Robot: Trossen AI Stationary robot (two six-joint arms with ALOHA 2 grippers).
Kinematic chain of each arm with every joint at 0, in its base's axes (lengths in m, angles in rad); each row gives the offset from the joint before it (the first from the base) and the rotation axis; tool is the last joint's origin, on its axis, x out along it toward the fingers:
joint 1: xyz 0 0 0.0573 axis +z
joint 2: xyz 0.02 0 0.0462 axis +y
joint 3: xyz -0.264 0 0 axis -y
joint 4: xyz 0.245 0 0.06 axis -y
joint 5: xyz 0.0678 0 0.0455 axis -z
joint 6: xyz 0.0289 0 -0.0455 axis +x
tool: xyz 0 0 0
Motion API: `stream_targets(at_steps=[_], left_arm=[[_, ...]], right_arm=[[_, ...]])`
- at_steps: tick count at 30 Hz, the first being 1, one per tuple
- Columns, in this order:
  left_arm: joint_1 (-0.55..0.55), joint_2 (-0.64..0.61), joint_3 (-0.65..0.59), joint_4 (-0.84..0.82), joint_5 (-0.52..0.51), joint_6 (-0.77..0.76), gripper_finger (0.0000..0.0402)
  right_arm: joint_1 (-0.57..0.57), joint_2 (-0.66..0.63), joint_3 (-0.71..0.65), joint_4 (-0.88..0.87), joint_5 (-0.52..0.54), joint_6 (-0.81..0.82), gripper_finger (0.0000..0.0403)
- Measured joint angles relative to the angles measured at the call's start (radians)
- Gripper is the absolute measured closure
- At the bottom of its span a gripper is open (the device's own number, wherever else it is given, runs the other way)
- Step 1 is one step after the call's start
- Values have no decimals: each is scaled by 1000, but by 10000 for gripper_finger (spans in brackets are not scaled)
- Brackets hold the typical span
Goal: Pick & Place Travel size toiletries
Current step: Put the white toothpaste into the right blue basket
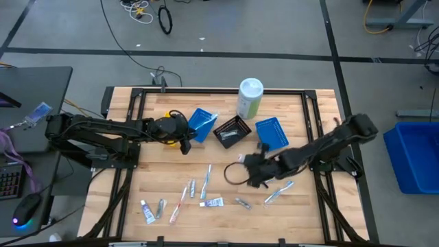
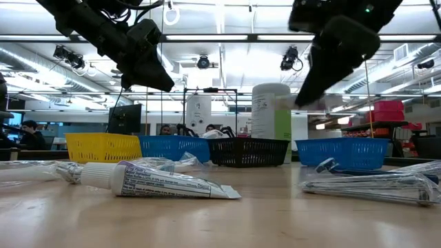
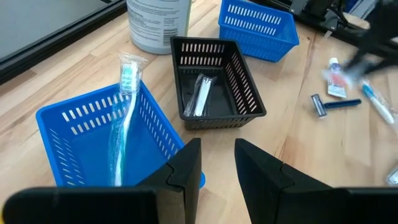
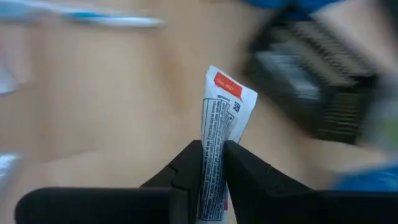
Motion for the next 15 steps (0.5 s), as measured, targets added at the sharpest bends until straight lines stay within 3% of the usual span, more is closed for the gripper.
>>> stream_targets(at_steps=[4,10,15], left_arm=[[0,0,0,0,0,-10,297],[0,0,0,1,0,-9,297],[0,0,0,1,-5,-9,297]], right_arm=[[-25,-111,0,-228,148,125,330],[-88,-191,0,-554,182,374,330],[-166,-193,-50,-584,211,427,329]])
